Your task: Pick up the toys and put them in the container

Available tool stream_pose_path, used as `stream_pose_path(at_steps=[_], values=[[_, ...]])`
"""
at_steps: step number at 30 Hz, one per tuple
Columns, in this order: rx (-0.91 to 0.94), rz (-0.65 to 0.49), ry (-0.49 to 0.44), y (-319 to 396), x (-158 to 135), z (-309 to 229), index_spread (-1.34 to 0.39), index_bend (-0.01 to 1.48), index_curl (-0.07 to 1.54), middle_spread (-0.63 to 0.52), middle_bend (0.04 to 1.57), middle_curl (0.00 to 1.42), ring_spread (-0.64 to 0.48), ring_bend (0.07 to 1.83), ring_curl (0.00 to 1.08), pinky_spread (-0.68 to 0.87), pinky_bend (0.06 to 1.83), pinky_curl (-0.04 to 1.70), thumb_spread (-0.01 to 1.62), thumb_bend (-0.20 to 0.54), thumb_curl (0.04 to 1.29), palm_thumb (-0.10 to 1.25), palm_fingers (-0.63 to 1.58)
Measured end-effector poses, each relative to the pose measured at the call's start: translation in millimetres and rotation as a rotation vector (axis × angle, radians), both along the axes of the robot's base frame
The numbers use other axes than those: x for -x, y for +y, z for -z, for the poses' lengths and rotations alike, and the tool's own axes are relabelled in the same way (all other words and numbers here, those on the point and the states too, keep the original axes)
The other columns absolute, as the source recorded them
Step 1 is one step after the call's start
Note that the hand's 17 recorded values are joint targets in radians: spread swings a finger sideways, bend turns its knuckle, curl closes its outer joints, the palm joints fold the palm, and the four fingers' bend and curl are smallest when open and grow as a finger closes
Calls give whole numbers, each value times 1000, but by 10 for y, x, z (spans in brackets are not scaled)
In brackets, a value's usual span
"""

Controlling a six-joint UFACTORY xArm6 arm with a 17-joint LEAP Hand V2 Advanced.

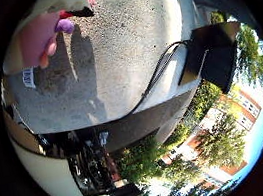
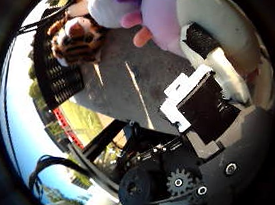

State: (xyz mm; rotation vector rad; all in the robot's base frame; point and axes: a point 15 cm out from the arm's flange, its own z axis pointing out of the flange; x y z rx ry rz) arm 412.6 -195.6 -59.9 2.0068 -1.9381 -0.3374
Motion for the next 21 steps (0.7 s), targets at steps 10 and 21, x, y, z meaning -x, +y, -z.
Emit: stream_pose_path(at_steps=[10, 21], values=[[35, 23, -6, -89, 8, -994, -752, 493, 139, -266, 1066, 932, -99, 1268, 853, 247, 1350, 783, 1109, -13, 589, 1006, 977], [-52, -61, 30, 677, 283, -2608, -953, 740, 159, -276, 1157, 1067, -144, 1359, 921, 177, 1431, 917, 1137, -13, 667, 982, 854]])
